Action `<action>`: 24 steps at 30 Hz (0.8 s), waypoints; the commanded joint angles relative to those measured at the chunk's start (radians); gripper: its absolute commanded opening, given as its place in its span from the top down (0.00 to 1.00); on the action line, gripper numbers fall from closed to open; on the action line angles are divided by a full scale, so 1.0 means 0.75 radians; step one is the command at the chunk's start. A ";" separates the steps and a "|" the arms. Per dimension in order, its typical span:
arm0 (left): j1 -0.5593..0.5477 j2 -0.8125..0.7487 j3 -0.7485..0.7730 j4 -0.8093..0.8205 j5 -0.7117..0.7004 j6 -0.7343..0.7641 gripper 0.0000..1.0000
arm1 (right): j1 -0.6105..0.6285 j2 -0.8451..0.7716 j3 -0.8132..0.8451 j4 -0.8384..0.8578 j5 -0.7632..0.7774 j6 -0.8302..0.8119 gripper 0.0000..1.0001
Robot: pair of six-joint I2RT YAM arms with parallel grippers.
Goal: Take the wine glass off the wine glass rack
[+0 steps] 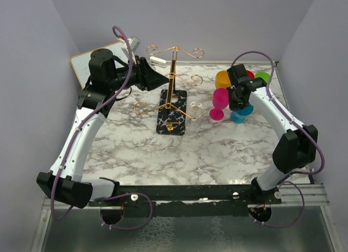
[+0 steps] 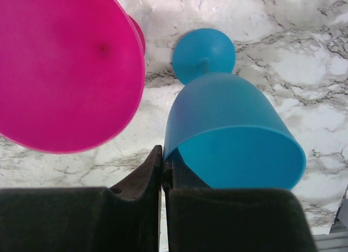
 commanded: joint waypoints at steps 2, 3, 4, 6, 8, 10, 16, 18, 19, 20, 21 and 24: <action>-0.007 0.024 -0.001 0.076 0.101 -0.044 0.58 | -0.007 0.048 0.071 0.052 -0.032 -0.016 0.93; -0.008 0.028 0.000 0.080 0.109 -0.049 0.58 | -0.007 0.051 0.077 0.057 -0.032 -0.016 0.92; -0.007 0.032 0.000 0.086 0.114 -0.057 0.58 | -0.007 0.054 0.086 0.059 -0.030 -0.018 0.89; -0.008 0.035 0.000 0.096 0.134 -0.063 0.57 | -0.007 0.053 0.109 0.052 -0.019 -0.011 0.77; -0.012 0.043 -0.002 0.110 0.153 -0.075 0.57 | -0.007 0.046 0.133 0.046 -0.005 -0.007 0.69; -0.013 0.053 -0.002 0.115 0.167 -0.082 0.56 | -0.007 0.032 0.155 0.043 0.017 -0.007 0.66; -0.019 0.064 -0.011 0.120 0.187 -0.091 0.56 | -0.007 -0.025 0.224 0.019 0.052 -0.006 0.63; -0.022 0.064 -0.019 0.124 0.196 -0.095 0.56 | -0.007 -0.065 0.236 0.014 0.057 -0.006 0.63; -0.024 0.065 -0.023 0.126 0.198 -0.098 0.56 | -0.007 -0.087 0.241 0.012 0.055 -0.003 0.63; -0.024 0.066 -0.028 0.125 0.200 -0.099 0.56 | -0.007 -0.116 0.241 0.015 0.047 -0.003 0.63; -0.027 0.066 -0.031 0.129 0.205 -0.100 0.56 | -0.007 -0.148 0.242 0.022 0.031 -0.001 0.63; -0.040 0.070 -0.042 0.139 0.229 -0.103 0.56 | -0.007 -0.254 0.230 0.067 -0.058 0.002 0.62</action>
